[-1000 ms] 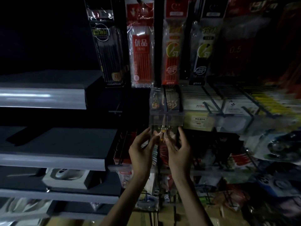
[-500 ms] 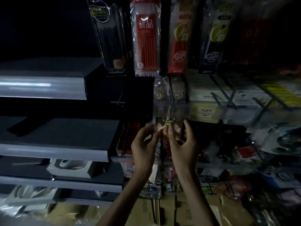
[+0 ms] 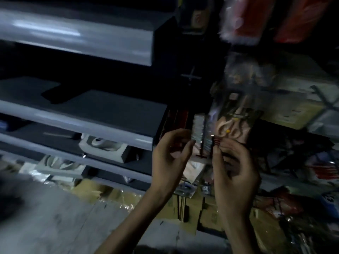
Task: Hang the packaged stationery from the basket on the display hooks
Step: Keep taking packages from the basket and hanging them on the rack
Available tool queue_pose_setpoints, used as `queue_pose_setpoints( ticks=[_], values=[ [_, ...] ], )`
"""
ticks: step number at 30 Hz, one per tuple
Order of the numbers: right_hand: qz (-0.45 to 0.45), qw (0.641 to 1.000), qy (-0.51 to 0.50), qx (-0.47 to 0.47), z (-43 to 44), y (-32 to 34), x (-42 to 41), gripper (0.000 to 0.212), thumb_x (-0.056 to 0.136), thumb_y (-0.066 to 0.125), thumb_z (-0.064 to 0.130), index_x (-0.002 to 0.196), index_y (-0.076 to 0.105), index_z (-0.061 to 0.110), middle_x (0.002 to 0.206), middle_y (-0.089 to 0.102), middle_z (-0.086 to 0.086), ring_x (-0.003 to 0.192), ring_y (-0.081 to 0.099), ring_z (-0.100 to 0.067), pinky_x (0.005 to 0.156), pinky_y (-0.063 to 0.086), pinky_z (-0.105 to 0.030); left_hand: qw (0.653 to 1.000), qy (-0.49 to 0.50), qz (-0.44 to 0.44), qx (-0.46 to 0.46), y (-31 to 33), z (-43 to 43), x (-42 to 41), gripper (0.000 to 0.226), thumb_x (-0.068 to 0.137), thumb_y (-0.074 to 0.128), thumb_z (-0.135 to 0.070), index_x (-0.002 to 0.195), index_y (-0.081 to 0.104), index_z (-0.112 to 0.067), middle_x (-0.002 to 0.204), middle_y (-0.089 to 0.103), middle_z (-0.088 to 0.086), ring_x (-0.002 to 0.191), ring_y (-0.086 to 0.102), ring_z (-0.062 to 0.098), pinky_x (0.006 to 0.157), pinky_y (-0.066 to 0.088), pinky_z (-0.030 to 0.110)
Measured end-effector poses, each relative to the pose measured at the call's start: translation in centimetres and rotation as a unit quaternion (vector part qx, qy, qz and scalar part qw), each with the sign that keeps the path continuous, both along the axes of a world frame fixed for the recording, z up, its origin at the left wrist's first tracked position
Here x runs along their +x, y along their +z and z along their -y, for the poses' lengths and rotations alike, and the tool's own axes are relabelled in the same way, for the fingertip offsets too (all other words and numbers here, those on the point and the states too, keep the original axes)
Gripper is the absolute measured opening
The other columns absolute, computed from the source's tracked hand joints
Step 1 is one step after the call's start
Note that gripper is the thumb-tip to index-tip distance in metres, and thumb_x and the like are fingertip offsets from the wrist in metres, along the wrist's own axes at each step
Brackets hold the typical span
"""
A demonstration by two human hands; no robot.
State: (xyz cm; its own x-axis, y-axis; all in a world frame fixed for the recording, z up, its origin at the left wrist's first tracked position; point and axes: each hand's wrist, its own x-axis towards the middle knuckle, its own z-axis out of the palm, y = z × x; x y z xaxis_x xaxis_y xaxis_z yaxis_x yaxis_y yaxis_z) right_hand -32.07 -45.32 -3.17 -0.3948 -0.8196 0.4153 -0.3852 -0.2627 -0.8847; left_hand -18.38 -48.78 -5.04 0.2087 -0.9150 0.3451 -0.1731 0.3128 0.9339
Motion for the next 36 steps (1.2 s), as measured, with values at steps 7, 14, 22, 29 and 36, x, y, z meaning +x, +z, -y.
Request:
queue_pose_setpoints(
  ticks=[7,14,22,29,36],
  values=[
    [-0.069,0.969,0.23,0.065,0.1,-1.1,11.4,0.018,0.098,0.07,0.034,0.114,0.071,0.025,0.106,0.07,0.015,0.099,0.068,-0.006,0.08,0.056,-0.03,0.979,0.173,0.107,0.031,-2.9,-6.6,13.5,0.018,0.099,0.074,-0.017,0.116,0.073,-0.019,0.113,0.072,-0.011,0.101,0.072,0.012,0.081,0.06,0.039],
    [-0.109,0.85,0.494,0.148,0.5,-3.8,27.6,0.019,0.096,0.072,0.03,0.114,0.07,0.033,0.11,0.069,0.019,0.108,0.066,-0.005,0.085,0.057,-0.028,0.923,0.319,0.127,0.174,-5.2,-16.1,26.7,0.02,0.099,0.072,-0.023,0.119,0.072,-0.024,0.114,0.069,-0.016,0.106,0.071,0.009,0.087,0.061,0.038],
    [-0.234,0.704,0.664,0.093,-2.2,-9.4,47.8,0.024,0.093,0.075,0.032,0.116,0.069,0.028,0.113,0.068,0.019,0.107,0.063,-0.001,0.09,0.056,-0.03,0.802,0.5,0.096,0.312,-10.7,-27.0,39.5,0.03,0.097,0.071,-0.031,0.127,0.068,-0.033,0.117,0.065,-0.017,0.104,0.067,0.003,0.087,0.06,0.038],
    [-0.376,0.525,0.762,0.055,-7.3,-14.3,60.7,0.042,0.091,0.073,0.042,0.13,0.064,0.03,0.125,0.065,0.008,0.115,0.063,-0.012,0.095,0.052,-0.03,0.696,0.574,0.048,0.429,-15.4,-35.2,45.6,0.035,0.097,0.071,-0.036,0.131,0.066,-0.029,0.124,0.065,-0.011,0.109,0.065,0.008,0.087,0.057,0.038],
    [-0.387,0.392,0.834,0.041,-14.4,-17.8,69.9,0.028,0.094,0.072,0.028,0.122,0.069,0.027,0.115,0.068,0.013,0.106,0.064,-0.006,0.094,0.055,-0.035,0.606,0.629,-0.055,0.484,-20.3,-42.5,49.0,0.042,0.096,0.068,-0.038,0.137,0.061,-0.027,0.125,0.065,-0.006,0.115,0.065,0.014,0.093,0.056,0.037]
  ],
)
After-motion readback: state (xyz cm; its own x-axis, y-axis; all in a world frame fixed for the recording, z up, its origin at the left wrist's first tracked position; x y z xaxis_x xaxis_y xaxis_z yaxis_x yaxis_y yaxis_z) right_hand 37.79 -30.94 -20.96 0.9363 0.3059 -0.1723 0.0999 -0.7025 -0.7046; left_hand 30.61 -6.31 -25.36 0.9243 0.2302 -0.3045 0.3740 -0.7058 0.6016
